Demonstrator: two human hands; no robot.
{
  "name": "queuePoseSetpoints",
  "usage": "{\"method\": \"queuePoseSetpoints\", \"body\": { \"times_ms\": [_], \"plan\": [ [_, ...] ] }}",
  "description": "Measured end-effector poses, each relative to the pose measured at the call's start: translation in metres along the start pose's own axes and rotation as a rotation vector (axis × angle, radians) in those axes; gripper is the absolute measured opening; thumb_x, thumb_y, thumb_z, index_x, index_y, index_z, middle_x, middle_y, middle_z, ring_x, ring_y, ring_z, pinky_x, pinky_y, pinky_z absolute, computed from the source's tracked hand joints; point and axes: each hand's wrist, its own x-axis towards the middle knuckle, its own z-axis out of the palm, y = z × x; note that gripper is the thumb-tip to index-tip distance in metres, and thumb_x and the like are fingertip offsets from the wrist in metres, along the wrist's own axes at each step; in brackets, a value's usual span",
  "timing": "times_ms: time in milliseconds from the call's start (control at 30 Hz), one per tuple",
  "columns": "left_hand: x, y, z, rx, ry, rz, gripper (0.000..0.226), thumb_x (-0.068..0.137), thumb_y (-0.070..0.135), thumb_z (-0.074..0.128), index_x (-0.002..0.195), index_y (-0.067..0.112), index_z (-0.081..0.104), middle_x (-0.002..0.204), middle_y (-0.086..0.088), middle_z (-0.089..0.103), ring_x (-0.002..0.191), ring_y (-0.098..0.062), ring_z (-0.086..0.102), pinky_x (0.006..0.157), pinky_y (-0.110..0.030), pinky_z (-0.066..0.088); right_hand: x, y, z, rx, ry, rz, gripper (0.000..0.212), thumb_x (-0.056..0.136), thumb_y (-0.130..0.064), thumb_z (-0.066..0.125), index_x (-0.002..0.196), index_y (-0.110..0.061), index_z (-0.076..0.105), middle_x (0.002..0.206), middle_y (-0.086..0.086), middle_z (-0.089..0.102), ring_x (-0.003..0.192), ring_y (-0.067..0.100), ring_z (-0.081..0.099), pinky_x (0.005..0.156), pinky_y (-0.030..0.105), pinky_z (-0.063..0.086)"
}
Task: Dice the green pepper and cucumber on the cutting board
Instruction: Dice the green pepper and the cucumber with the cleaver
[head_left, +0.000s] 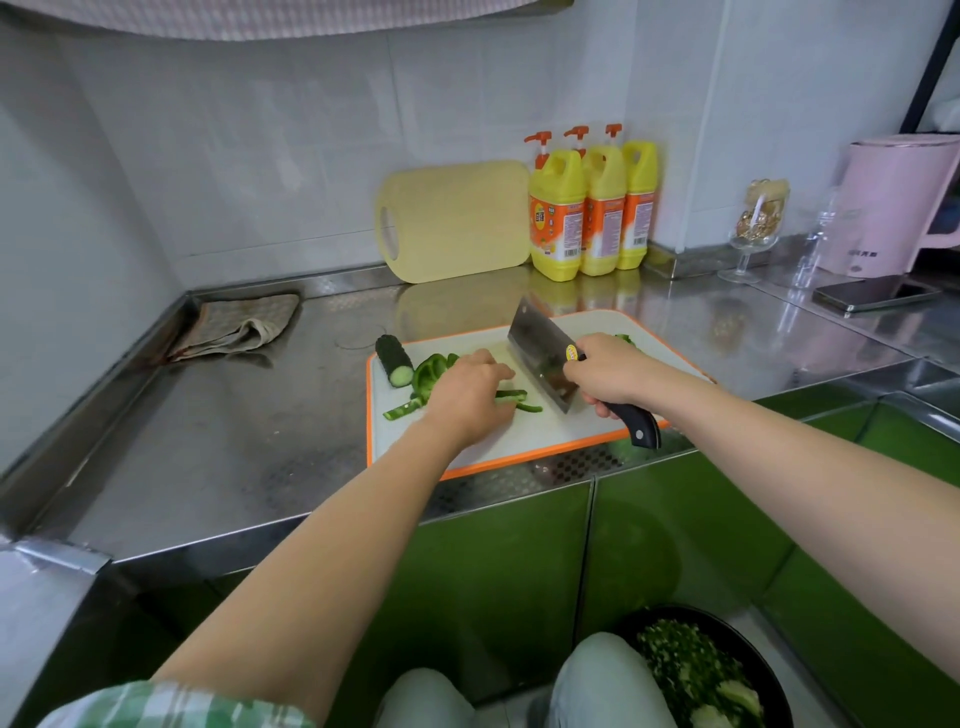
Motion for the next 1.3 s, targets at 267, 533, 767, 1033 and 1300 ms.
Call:
{"method": "queuePoseSetpoints", "body": {
  "times_ms": [267,533,767,1033,1300],
  "plan": [
    [0.003,0.005,-0.01,0.131,-0.053,0.062,0.02,0.092,0.025,0.056,0.105,0.014,0.067,0.101,-0.007,0.064,0.101,-0.028,0.056,0.075,-0.034,0.043,-0.01,0.007,0.001,-0.019,-0.014,0.015,0.014,0.093,-0.006,0.037,0.082,-0.005,0.045,0.06,0.01,0.05,0.042,0.021,0.047,0.043,0.023,0.037],
    [-0.005,0.025,-0.002,0.193,0.03,-0.066,0.016,0.087,0.02,0.05,0.085,0.006,0.056,0.088,-0.015,0.059,0.094,-0.033,0.053,0.061,-0.034,0.032,-0.01,0.004,-0.003,-0.02,0.012,0.012,0.014,0.092,-0.006,0.037,0.079,-0.007,0.042,0.061,0.011,0.05,0.044,0.022,0.046,0.043,0.022,0.036],
    [-0.01,0.01,0.005,0.066,0.077,-0.099,0.039,0.088,0.041,0.058,0.115,0.014,0.067,0.11,-0.011,0.059,0.107,-0.031,0.049,0.088,-0.036,0.043,-0.01,-0.002,0.004,-0.13,-0.011,0.009,0.017,0.093,-0.006,0.037,0.076,-0.008,0.041,0.059,0.009,0.052,0.042,0.021,0.049,0.04,0.019,0.035],
    [-0.01,0.009,0.008,-0.031,0.06,-0.091,0.04,0.091,0.022,0.056,0.132,0.02,0.059,0.117,-0.009,0.063,0.111,-0.03,0.049,0.093,-0.036,0.042,-0.01,0.001,0.004,-0.146,0.029,-0.006,0.019,0.093,-0.008,0.037,0.075,-0.009,0.04,0.06,0.009,0.052,0.042,0.021,0.05,0.042,0.022,0.037],
    [-0.021,0.003,-0.009,-0.024,0.312,-0.184,0.031,0.086,0.012,0.05,0.112,0.011,0.068,0.108,-0.012,0.063,0.105,-0.033,0.052,0.083,-0.038,0.042,-0.009,0.006,0.004,-0.087,0.104,-0.02,0.016,0.092,-0.008,0.038,0.076,-0.01,0.041,0.059,0.008,0.051,0.045,0.024,0.051,0.045,0.024,0.037]
  ]
}}
